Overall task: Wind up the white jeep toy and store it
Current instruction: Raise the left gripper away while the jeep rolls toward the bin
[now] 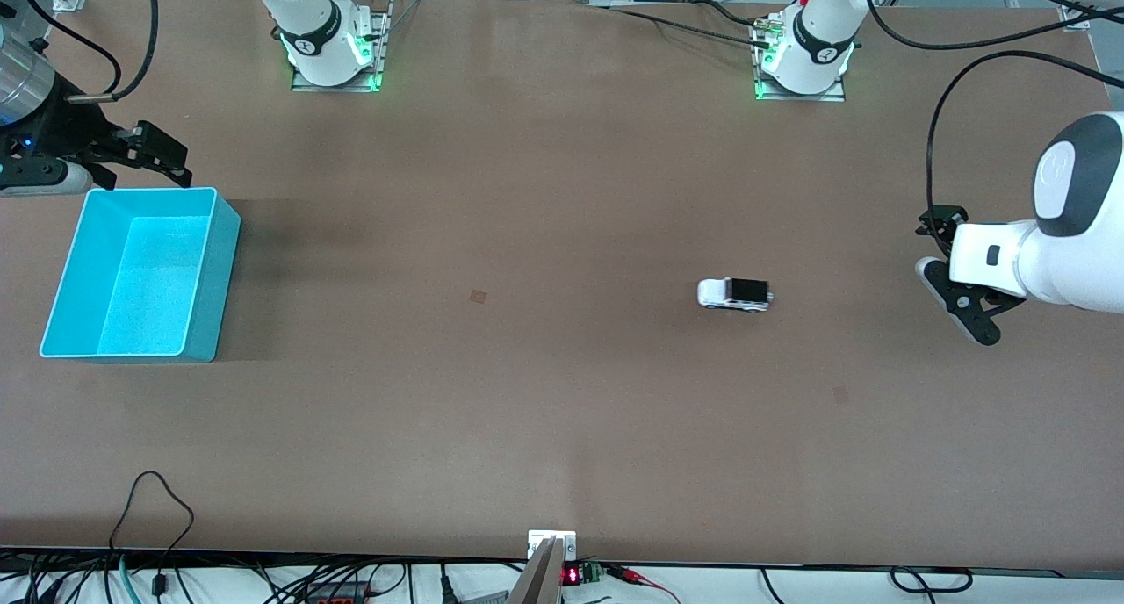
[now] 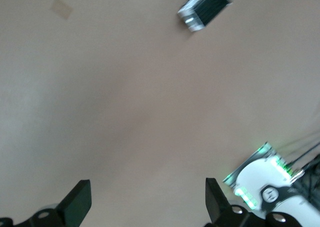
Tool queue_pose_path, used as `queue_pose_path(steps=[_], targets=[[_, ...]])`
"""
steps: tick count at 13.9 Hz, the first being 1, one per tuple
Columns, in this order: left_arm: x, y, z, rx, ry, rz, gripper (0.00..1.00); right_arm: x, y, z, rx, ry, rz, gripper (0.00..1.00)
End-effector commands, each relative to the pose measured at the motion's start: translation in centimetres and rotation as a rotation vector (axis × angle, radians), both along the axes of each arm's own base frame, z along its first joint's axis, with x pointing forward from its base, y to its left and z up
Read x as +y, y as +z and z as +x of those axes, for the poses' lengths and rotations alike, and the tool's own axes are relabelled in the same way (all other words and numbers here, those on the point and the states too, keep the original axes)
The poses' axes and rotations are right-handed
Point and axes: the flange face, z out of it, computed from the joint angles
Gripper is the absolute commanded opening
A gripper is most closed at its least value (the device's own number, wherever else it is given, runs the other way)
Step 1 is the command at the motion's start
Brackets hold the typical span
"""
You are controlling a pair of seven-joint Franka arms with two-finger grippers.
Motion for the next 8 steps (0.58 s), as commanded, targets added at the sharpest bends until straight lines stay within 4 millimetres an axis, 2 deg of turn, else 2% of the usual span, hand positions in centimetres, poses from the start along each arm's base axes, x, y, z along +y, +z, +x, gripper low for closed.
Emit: queue_pose_path(steps=[1,2,3,4,6,8], targets=[[-1.6,2.6,-0.9,-0.034,0.152,0.088,1.00,-0.3,0.6,-0.5,0.000,0.012,0.014,1.00],[-3.6,3.8,-1.2,-0.069,0.185,0.115,1.00,-0.3,0.6,-0.5,0.000,0.012,0.014,1.00],[-3.9,4.4,-1.5,-0.087,0.256,0.140,1.00,-0.3,0.5,-0.4,0.001,0.012,0.013,1.00],[-4.3,6.3,-2.0,-0.146,0.327,0.148,1.00,-0.3,0.5,-0.4,0.001,0.012,0.013,1.00],[-4.5,8.1,-3.4,-0.248,0.484,0.139,1.00,-0.3,0.5,-0.4,0.000,0.012,0.014,1.00],[-3.5,10.0,-4.9,-0.320,0.589,0.134,1.00,-0.3,0.3,-0.4,0.005,0.011,0.013,1.00]])
